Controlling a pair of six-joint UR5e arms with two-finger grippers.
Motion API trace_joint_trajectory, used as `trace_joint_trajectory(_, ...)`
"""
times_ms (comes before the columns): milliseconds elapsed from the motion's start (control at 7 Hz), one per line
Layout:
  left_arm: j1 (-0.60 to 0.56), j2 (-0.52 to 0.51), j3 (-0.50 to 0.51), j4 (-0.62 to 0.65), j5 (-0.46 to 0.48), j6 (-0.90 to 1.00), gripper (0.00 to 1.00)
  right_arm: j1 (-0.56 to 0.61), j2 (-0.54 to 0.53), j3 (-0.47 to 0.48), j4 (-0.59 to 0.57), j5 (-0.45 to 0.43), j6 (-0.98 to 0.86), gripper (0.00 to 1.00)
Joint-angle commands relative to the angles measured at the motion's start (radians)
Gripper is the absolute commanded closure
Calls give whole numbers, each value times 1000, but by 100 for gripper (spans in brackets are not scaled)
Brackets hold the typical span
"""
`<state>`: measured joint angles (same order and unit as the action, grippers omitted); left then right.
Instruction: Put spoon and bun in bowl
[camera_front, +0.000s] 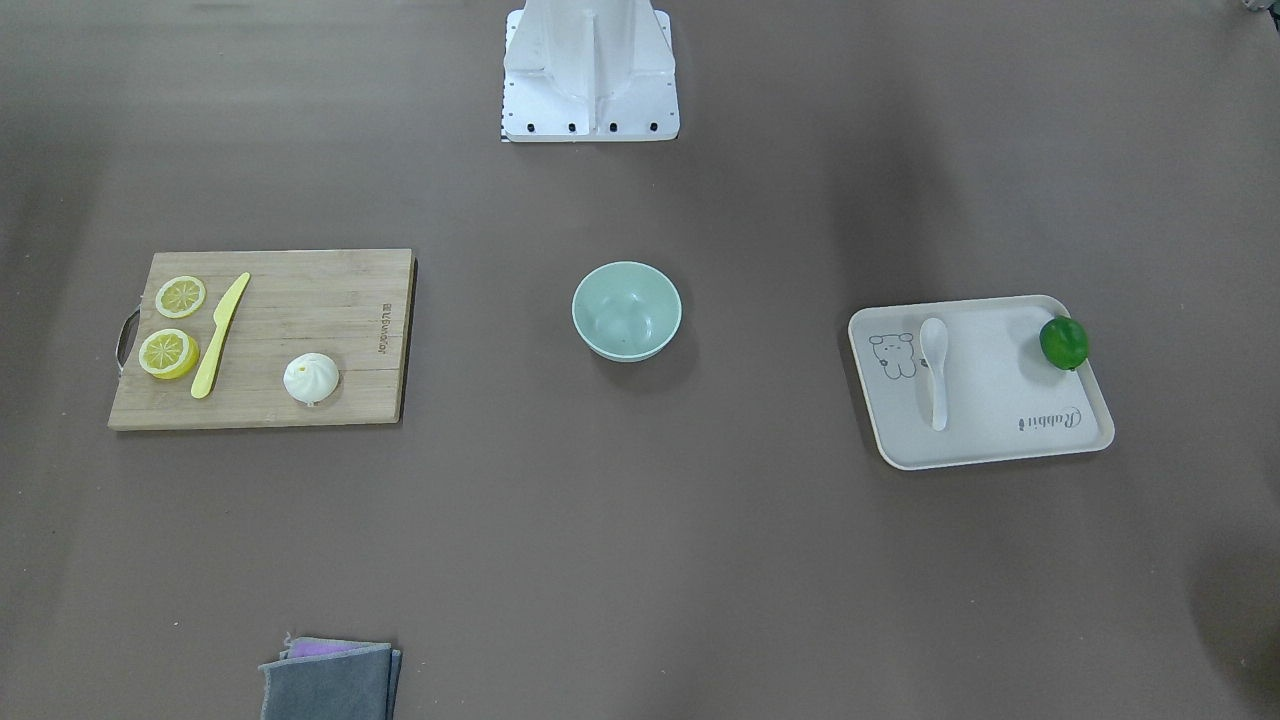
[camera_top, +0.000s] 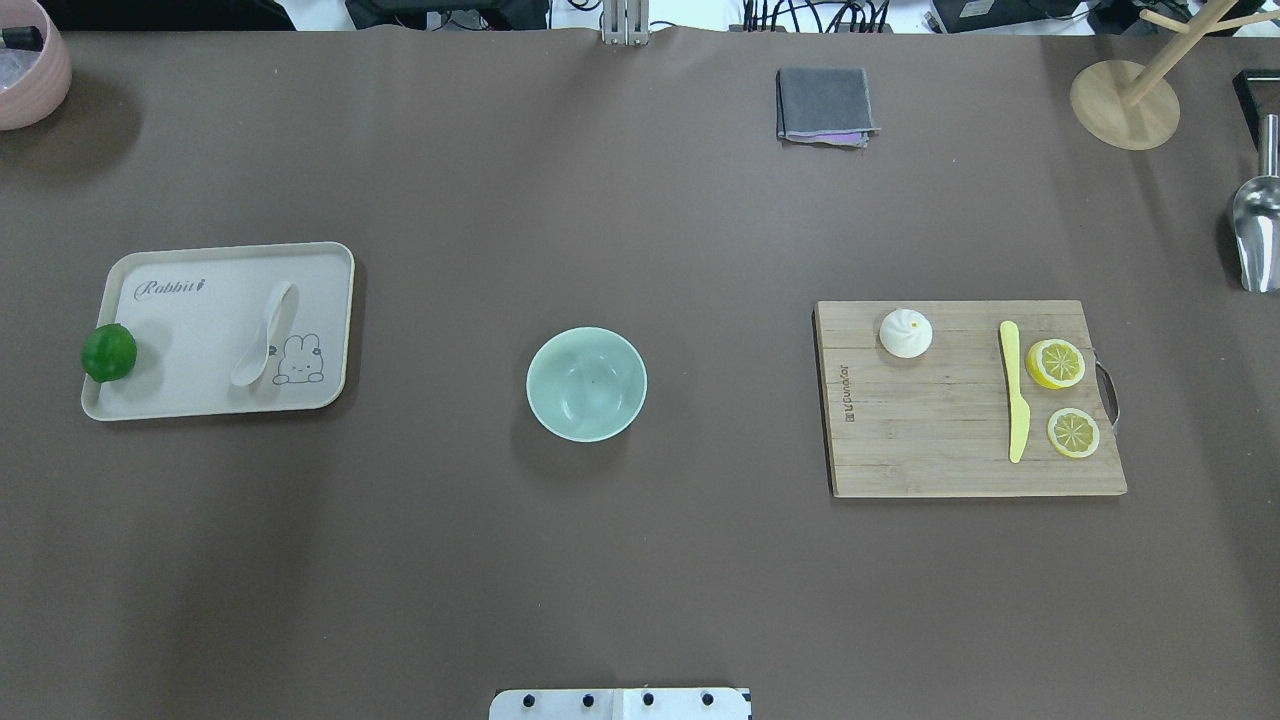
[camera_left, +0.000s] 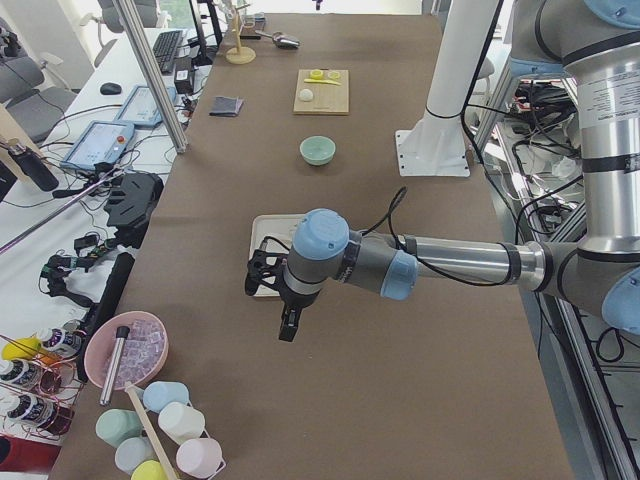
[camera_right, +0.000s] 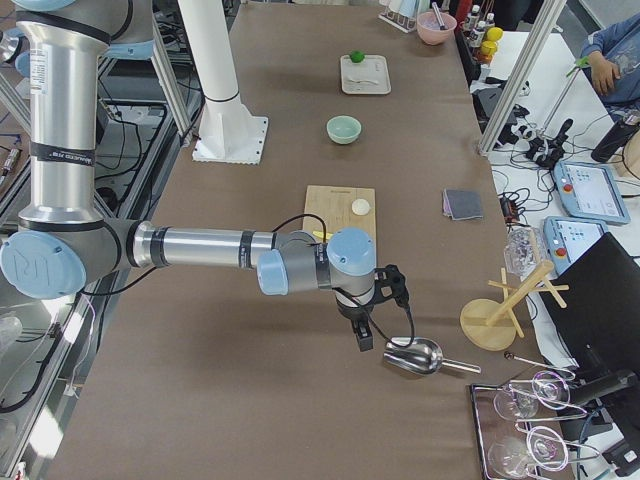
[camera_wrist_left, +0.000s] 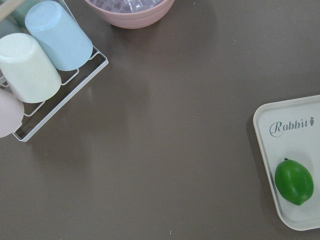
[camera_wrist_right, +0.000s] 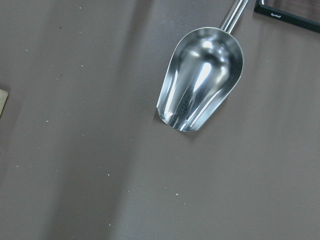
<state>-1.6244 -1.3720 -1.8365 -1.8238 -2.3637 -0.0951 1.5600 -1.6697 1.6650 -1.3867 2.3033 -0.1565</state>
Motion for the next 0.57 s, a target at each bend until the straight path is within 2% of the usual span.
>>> trace_joint_trajectory(0, 1, 1, 16, 8, -186, -12, 2, 0, 1, 2, 0, 2, 2, 0)
trace_joint_trajectory(429, 0, 25, 30, -2, -198, -11, 2, 0, -1, 5, 5, 5, -1, 0)
